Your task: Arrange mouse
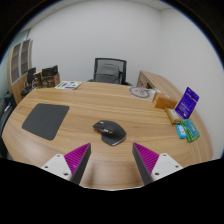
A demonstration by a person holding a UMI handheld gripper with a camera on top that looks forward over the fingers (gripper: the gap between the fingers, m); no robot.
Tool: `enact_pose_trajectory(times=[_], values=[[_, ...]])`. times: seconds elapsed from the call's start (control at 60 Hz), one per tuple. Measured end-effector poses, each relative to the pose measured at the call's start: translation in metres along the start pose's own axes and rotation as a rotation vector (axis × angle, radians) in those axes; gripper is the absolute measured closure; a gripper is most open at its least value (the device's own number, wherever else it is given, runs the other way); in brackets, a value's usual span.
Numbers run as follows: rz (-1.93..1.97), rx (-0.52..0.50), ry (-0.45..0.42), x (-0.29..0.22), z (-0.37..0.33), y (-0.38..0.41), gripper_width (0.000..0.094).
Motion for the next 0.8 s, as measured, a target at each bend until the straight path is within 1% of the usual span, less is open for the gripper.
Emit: enact_pose_trajectory(times=[0.35,0.483,0.8], values=[[-0.04,0.037,0.034,-0.013,0.083,-0.026,0.0075],[-0.051,0.041,0.051,-0.016,0.102,-0.032,0.0076],[-0.028,0.037,0.057,-0.032,0.136,-0.045,0.0077]])
Point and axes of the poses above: the point between the fingertips, and its own axes, seen from behind it with the camera up: y to the left, x down, z forward, the way the camera looks, the point moved 6 cm from there along -z, backward, against the way the camera looks, and after that the axes turned 13 degrees about -x, right-handed, at the moved point
